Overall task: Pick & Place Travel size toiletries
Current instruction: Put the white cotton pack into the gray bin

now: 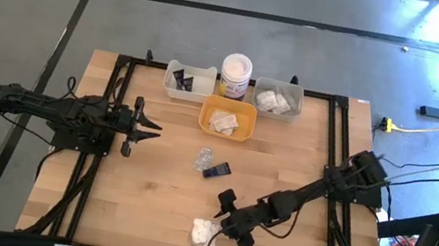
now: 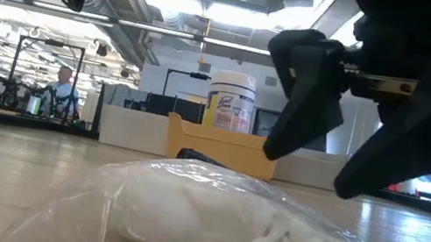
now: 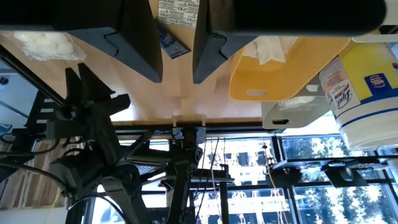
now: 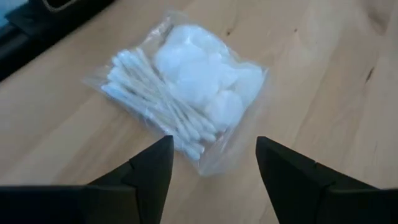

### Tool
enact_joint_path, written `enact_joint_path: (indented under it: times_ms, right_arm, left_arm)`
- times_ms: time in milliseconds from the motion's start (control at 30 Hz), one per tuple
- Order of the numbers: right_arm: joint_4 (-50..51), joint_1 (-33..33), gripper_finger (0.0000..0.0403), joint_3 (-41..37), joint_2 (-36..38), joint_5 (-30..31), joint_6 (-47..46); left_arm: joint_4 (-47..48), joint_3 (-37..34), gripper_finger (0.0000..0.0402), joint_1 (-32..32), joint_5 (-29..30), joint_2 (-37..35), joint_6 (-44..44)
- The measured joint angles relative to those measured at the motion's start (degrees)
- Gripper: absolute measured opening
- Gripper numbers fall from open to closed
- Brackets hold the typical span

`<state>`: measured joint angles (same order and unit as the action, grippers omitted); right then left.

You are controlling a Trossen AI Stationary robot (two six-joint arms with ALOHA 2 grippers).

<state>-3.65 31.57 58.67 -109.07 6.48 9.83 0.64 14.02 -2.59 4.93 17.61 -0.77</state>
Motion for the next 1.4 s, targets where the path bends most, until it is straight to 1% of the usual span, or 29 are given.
enact_joint_path:
  times_ms: [167,333,533,700,933,967,1200,1400]
  right_arm:
    - [-1.82,-0.4,0.0226,0.0,-1.77,1.03,-0.14]
    - [-2.06,-0.83,0.0209,0.0,-4.17,0.31,-0.44]
    - [-2.59,-0.74,0.0181,0.15,-5.03,1.06,-0.86]
    - [-2.62,-0.72,0.013,0.15,-5.12,0.48,-0.85]
    - [-2.72,-0.72,0.0021,0.29,-5.25,-1.76,-0.83]
    - [-2.64,-0.76,0.0012,0.47,-5.3,-2.3,-0.83]
    - [-1.27,-0.87,0.0004,1.89,-5.45,-2.86,-2.82]
    - [2.58,-0.87,0.0003,3.93,-5.1,-2.86,-3.16]
  left_arm:
    - [0.0,0.02,0.0086,0.0,0.0,-0.01,0.01]
    - [0.0,0.02,0.0086,0.0,-0.02,-0.01,0.0]
    - [0.0,0.02,0.0086,0.0,-0.02,0.0,0.02]
    - [0.0,0.02,0.0086,0.0,-0.02,-0.02,0.02]
    - [0.0,0.02,0.0086,0.01,-0.02,-0.01,0.0]
    - [0.0,0.02,0.0086,0.0,0.0,-0.02,0.01]
    - [0.0,0.02,0.0086,0.02,-0.02,0.0,0.02]
    - [-0.01,0.02,0.0086,0.02,-0.02,0.0,0.0]
